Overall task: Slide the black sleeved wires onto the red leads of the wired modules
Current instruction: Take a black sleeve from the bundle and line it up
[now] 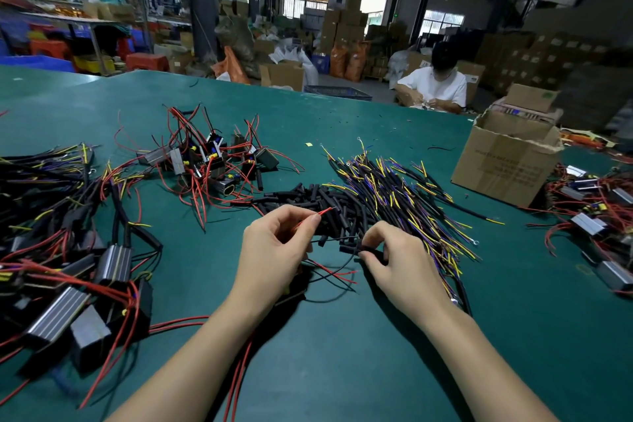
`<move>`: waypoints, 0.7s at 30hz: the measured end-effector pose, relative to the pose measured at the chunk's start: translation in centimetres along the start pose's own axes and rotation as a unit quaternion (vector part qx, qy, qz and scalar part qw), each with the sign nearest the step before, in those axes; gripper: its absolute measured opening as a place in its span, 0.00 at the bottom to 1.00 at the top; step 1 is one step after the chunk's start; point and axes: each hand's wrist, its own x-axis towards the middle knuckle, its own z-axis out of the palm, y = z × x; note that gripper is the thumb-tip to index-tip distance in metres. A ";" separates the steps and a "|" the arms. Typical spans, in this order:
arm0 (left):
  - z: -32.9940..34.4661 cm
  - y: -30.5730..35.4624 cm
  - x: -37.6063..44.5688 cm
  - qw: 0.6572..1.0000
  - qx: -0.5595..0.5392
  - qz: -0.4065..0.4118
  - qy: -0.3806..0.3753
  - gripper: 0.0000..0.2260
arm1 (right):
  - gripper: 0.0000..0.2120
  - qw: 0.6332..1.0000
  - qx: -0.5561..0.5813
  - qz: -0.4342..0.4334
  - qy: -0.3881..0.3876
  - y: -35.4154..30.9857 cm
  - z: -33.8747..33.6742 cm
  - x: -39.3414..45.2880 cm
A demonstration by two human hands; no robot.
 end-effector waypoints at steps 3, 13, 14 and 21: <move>0.0 0.0 0.0 1.000 0.010 0.003 0.001 0.04 | 0.06 0.995 0.082 0.022 0.048 0.0 0.1 0.2; 0.0 0.2 -0.1 1.000 0.000 0.003 -0.003 0.04 | 0.04 0.709 0.676 0.158 0.121 -3.0 -2.7 1.1; 0.0 0.2 -0.1 1.000 -0.003 0.003 -0.003 0.04 | 0.04 0.692 0.696 0.164 0.101 -3.5 -2.6 1.0; 0.0 0.3 -0.2 1.000 -0.005 0.002 -0.014 0.05 | 0.04 0.666 0.710 0.207 0.097 -4.2 -2.1 0.8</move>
